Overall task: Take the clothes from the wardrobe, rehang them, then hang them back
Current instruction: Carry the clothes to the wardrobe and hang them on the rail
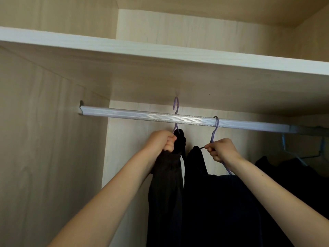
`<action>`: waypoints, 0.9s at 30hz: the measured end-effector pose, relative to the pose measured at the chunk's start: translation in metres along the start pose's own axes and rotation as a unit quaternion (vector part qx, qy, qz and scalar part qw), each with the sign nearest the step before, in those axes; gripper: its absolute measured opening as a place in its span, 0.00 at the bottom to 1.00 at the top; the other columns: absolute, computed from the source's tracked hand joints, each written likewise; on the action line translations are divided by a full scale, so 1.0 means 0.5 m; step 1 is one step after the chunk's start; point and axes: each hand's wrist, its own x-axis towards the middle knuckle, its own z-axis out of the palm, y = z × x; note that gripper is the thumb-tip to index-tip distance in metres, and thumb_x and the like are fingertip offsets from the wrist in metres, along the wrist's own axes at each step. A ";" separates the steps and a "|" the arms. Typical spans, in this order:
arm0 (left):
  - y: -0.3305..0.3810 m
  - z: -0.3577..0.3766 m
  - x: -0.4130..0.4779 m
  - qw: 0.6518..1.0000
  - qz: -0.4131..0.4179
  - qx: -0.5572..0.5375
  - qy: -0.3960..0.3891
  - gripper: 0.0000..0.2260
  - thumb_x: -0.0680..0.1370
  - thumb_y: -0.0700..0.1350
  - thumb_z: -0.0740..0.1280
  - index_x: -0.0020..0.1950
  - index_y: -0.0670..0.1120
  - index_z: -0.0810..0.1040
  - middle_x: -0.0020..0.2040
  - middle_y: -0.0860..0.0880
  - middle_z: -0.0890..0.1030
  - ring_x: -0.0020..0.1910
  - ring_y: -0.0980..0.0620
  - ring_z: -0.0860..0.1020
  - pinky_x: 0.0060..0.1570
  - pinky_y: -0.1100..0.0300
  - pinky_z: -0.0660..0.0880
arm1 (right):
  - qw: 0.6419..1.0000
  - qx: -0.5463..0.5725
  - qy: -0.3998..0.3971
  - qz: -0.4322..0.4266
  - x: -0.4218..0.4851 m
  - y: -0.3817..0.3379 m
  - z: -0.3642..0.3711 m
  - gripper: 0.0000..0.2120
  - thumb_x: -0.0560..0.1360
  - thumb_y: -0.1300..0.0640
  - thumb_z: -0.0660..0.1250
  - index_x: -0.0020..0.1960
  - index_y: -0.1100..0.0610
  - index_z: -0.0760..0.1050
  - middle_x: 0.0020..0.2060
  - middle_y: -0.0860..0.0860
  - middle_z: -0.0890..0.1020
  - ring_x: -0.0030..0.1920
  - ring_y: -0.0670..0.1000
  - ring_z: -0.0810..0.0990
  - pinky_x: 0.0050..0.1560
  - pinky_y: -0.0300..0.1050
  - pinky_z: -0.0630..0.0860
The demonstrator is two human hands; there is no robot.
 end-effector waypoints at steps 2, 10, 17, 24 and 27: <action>-0.012 -0.008 -0.018 0.997 -0.031 -0.055 -0.038 0.17 0.83 0.37 0.49 0.34 0.43 0.64 0.13 0.54 0.63 0.09 0.60 0.60 0.09 0.70 0.54 | 1.000 0.005 0.002 -0.004 -0.003 0.001 0.001 0.11 0.76 0.73 0.56 0.47 0.72 0.77 0.29 0.56 0.71 0.16 0.43 0.62 0.17 0.33 0.56; -0.074 -0.052 -0.069 0.998 -0.056 -0.007 0.013 0.16 0.82 0.37 0.51 0.35 0.41 0.66 0.14 0.54 0.61 0.10 0.61 0.57 0.09 0.70 0.51 | 0.999 0.035 0.012 -0.010 -0.027 0.005 -0.003 0.10 0.75 0.73 0.57 0.42 0.71 0.76 0.29 0.57 0.71 0.14 0.42 0.62 0.15 0.32 0.56; -0.081 -0.033 -0.069 0.999 -0.045 -0.003 0.010 0.16 0.82 0.36 0.51 0.35 0.42 0.66 0.14 0.54 0.62 0.10 0.61 0.57 0.10 0.70 0.51 | 0.998 0.041 0.037 -0.001 -0.035 0.006 0.010 0.11 0.76 0.73 0.56 0.48 0.74 0.77 0.28 0.55 0.71 0.14 0.42 0.63 0.15 0.32 0.57; -0.049 -0.087 -0.075 0.853 0.176 0.473 0.132 0.14 0.78 0.47 0.59 0.42 0.39 0.79 0.39 0.43 0.80 0.38 0.44 0.79 0.42 0.52 0.76 | 0.999 0.029 0.019 0.006 -0.030 0.005 -0.009 0.11 0.74 0.73 0.62 0.33 0.68 0.73 0.28 0.57 0.71 0.15 0.45 0.63 0.16 0.32 0.56; 0.014 -0.120 -0.046 0.677 0.407 0.568 0.232 0.15 0.77 0.49 0.62 0.56 0.41 0.78 0.53 0.40 0.77 0.54 0.38 0.74 0.53 0.49 0.71 | 0.999 -0.047 0.017 -0.012 -0.035 0.000 -0.010 0.12 0.74 0.69 0.62 0.32 0.66 0.73 0.26 0.58 0.72 0.16 0.46 0.66 0.17 0.33 0.63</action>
